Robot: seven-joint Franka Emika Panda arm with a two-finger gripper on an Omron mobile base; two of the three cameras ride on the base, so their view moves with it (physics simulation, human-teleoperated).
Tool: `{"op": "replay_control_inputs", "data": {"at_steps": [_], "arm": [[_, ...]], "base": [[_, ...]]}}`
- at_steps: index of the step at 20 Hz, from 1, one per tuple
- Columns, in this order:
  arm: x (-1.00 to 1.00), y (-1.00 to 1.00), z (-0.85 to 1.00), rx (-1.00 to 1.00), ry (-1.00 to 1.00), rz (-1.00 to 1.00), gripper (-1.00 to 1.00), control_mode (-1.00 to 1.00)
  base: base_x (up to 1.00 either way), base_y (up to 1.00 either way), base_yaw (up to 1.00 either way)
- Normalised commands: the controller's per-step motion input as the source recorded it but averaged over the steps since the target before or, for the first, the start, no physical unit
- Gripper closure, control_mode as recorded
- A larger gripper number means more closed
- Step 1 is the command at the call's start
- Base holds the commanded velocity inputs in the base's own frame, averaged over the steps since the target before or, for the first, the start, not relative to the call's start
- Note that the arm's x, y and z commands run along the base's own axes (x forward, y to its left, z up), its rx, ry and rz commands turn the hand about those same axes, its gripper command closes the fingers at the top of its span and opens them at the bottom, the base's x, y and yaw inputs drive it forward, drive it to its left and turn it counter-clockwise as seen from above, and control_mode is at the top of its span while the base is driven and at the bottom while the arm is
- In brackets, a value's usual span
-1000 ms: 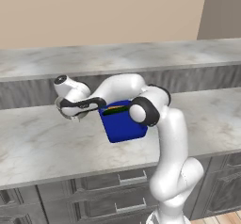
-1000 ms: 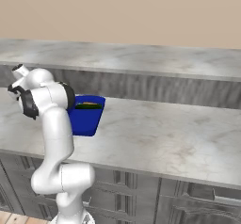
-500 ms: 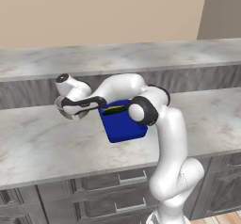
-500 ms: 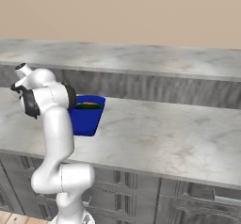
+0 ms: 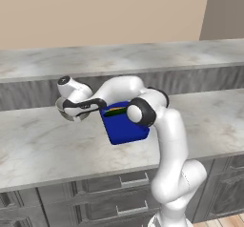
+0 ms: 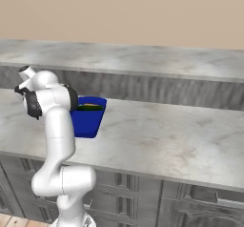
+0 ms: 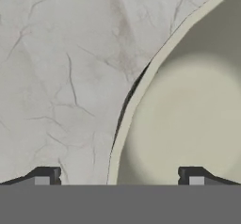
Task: Place the two vegetables and bowl onto the tray for setting up a vegetable dip station.
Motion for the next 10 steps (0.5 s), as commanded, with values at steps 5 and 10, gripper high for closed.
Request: {"op": "replay_control_inputs", "data": {"at_steps": [5, 10], "arm": [[0.26, 0.0, -0.09, 0.0, 0.0, 0.0, -1.0, -1.0], [0.09, 0.0, -0.03, 0.0, 0.0, 0.0, -1.0, -1.0]], "base": [[0.0, 0.0, 0.0], [0.0, 0.0, 0.0]]}}
